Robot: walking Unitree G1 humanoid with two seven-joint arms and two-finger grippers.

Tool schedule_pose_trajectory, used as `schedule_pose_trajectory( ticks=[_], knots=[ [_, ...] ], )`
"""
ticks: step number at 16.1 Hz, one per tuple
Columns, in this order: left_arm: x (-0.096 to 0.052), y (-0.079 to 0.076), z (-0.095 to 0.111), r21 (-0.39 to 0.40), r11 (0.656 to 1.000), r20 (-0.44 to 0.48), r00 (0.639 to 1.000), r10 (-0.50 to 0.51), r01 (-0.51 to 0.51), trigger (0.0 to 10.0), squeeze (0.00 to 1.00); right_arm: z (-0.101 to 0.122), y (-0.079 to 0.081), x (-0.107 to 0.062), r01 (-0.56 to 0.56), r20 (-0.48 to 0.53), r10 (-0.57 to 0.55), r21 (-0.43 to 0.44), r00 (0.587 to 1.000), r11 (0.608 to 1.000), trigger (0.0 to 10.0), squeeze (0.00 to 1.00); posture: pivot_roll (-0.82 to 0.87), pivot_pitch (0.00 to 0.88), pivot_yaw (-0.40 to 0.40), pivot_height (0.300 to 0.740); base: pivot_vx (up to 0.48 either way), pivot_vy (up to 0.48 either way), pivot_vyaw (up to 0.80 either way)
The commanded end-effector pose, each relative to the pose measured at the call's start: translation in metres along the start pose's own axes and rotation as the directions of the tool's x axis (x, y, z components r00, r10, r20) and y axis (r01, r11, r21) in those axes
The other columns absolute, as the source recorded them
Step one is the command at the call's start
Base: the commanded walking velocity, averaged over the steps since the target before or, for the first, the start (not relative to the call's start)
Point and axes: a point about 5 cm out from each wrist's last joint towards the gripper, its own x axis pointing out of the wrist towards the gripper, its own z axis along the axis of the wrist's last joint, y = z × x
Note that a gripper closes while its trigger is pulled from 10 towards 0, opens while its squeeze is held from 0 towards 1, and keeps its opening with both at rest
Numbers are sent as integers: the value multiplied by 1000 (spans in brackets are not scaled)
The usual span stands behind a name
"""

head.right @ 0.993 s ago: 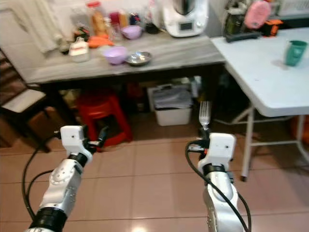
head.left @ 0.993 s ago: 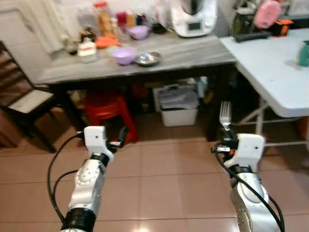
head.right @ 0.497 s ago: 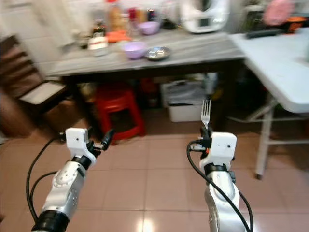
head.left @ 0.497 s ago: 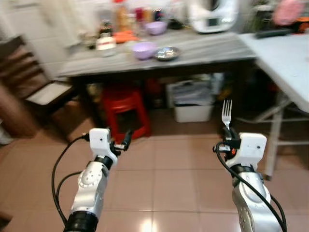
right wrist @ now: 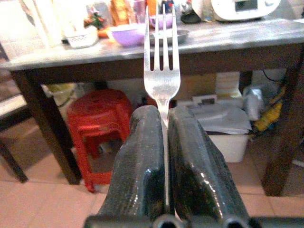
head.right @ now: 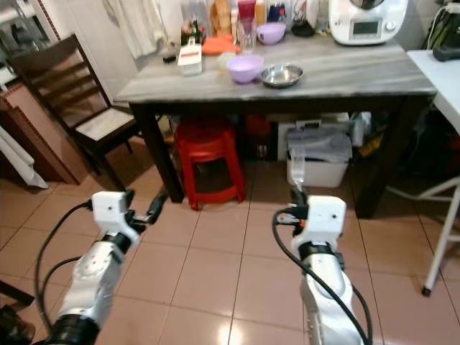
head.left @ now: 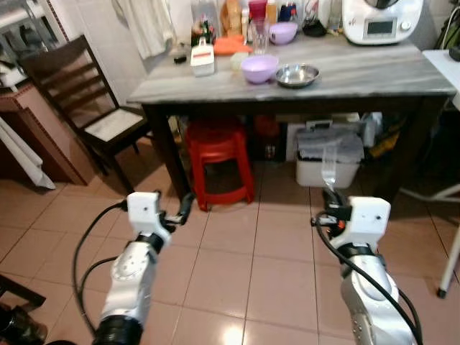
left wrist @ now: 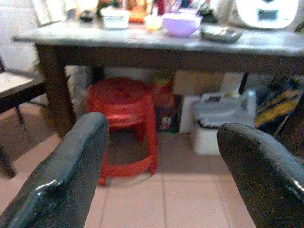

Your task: Setting the table

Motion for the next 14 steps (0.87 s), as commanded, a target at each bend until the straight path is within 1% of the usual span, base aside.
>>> schedule_pose_trajectory(
  ticks=[1,4,7,11,12,14],
  knots=[
    [0,4,4,24,1000,5,1000,-10,10,10000,0,4,-1,0,11,12,-11,13,1000,1000,10000,0,-170,0,110,740,334,0,0],
    [0,2,4,21,1000,4,1000,-18,18,10000,0,2,0,0,19,8,-19,30,1000,999,10000,0,-174,0,123,740,335,0,0],
    [1,0,3,20,999,-1,1000,-27,27,10000,0,3,2,3,16,8,-17,37,1000,999,10000,0,-178,0,132,740,336,0,-740],
    [3,0,5,19,999,3,999,-32,32,10000,0,5,0,7,20,17,-21,38,1000,999,10000,0,-176,0,137,740,334,0,-759],
    [2,-1,5,18,999,2,999,-32,32,10000,0,5,1,7,22,18,-23,39,1000,999,10000,0,-176,0,137,740,330,0,-425],
    [2,-2,4,15,999,-1,999,-33,33,10000,0,5,1,7,21,17,-22,38,1000,999,10000,0,-176,0,136,740,332,0,0]
  ],
)
